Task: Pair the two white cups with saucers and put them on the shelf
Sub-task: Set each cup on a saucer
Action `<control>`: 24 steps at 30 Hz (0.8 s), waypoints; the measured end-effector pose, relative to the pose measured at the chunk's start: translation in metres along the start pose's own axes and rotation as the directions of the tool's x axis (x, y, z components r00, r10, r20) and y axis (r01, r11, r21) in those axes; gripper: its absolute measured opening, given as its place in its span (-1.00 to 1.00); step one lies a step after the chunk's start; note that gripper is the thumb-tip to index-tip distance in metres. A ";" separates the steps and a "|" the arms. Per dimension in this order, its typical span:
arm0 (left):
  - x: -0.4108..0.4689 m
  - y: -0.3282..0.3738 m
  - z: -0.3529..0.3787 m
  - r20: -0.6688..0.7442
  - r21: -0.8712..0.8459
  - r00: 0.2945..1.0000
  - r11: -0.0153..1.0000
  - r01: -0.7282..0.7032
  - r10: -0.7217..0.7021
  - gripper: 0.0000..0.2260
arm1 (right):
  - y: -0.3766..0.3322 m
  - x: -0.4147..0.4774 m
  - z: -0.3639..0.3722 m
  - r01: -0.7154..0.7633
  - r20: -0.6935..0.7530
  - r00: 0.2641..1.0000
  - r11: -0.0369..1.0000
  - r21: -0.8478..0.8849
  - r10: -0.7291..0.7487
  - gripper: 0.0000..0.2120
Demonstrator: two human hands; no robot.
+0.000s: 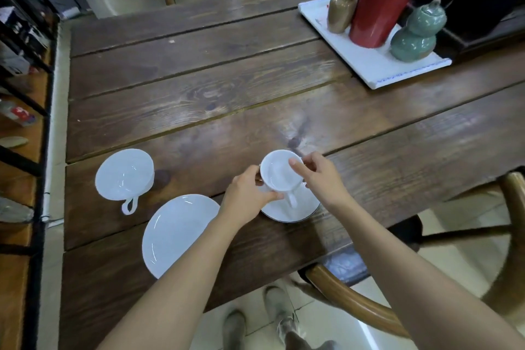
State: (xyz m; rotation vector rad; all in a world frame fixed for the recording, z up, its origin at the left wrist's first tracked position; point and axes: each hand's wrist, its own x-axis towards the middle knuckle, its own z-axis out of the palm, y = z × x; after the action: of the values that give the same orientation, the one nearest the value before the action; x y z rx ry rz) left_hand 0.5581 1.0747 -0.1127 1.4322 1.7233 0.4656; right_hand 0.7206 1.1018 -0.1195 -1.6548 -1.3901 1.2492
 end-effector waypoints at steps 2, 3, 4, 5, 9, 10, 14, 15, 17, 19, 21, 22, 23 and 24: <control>0.000 -0.001 0.003 -0.002 0.026 1.000 1.000 -0.005 0.005 -0.43 | 0.005 -0.003 0.000 -0.004 -0.002 1.000 1.000 -0.004 0.004 -0.77; -0.001 -0.001 0.004 -0.004 0.038 1.000 0.999 -0.004 0.005 -0.44 | 0.006 -0.004 0.000 -0.003 -0.006 1.000 1.000 -0.006 0.003 -0.77; -0.001 -0.001 0.005 -0.005 0.051 1.000 0.999 -0.001 0.001 -0.44 | 0.008 -0.005 -0.001 -0.008 -0.008 1.000 1.000 -0.009 0.008 -0.77; -0.002 -0.001 0.006 -0.007 0.076 1.000 0.997 0.005 -0.004 -0.44 | 0.009 -0.006 -0.002 -0.016 -0.008 1.000 1.000 -0.011 0.016 -0.76; -0.005 -0.001 0.010 -0.033 0.238 0.999 0.971 0.034 -0.027 -0.43 | 0.009 -0.008 -0.004 -0.036 0.004 0.999 0.997 -0.063 0.036 -0.58; -0.006 0.000 0.010 -0.036 0.237 0.999 0.971 0.036 -0.029 -0.43 | 0.009 -0.008 -0.004 -0.039 0.003 0.999 0.996 -0.075 0.039 -0.57; -0.011 0.006 0.009 -0.028 0.262 1.000 0.965 0.016 -0.009 -0.39 | 0.011 -0.007 -0.005 -0.073 0.018 0.997 0.994 -0.079 0.075 -0.60; -0.011 0.007 0.007 -0.023 0.272 1.000 0.962 0.006 0.000 -0.37 | 0.010 -0.007 -0.005 -0.082 0.022 0.996 0.991 -0.110 0.085 -0.58; -0.013 0.008 -0.002 -0.005 0.249 1.000 0.968 -0.010 0.011 -0.32 | 0.003 -0.007 -0.006 -0.066 -0.028 0.998 0.960 -0.272 0.061 -0.55; -0.015 0.004 -0.016 -0.017 0.234 0.999 0.972 -0.033 0.038 -0.36 | -0.009 -0.007 -0.003 -0.039 -0.169 0.985 0.914 -0.405 -0.033 -0.58; -0.022 -0.005 -0.035 -0.098 0.176 0.994 0.984 -0.023 0.041 -0.51 | -0.024 -0.006 0.004 0.014 -0.258 0.957 0.909 -0.417 -0.133 -0.63; -0.027 -0.011 -0.048 -0.179 0.097 0.983 0.995 -0.014 0.032 -0.58 | -0.032 -0.005 0.012 0.059 -0.253 0.952 0.912 -0.405 -0.174 -0.65; -0.032 -0.019 -0.061 -0.279 0.011 0.960 1.000 -0.018 0.020 -0.64 | -0.040 -0.004 0.022 0.106 -0.225 0.952 0.917 -0.385 -0.205 -0.66; -0.038 -0.026 -0.075 -0.388 -0.057 0.921 0.998 -0.033 0.009 -0.68 | -0.048 -0.003 0.033 0.155 -0.186 0.954 0.920 -0.359 -0.234 -0.67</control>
State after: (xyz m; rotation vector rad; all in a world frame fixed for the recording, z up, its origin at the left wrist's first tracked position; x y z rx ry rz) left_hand 0.4840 1.0481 -0.0734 1.3797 1.9830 0.8555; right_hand 0.6724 1.1068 -0.0865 -1.7661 -1.6479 0.7075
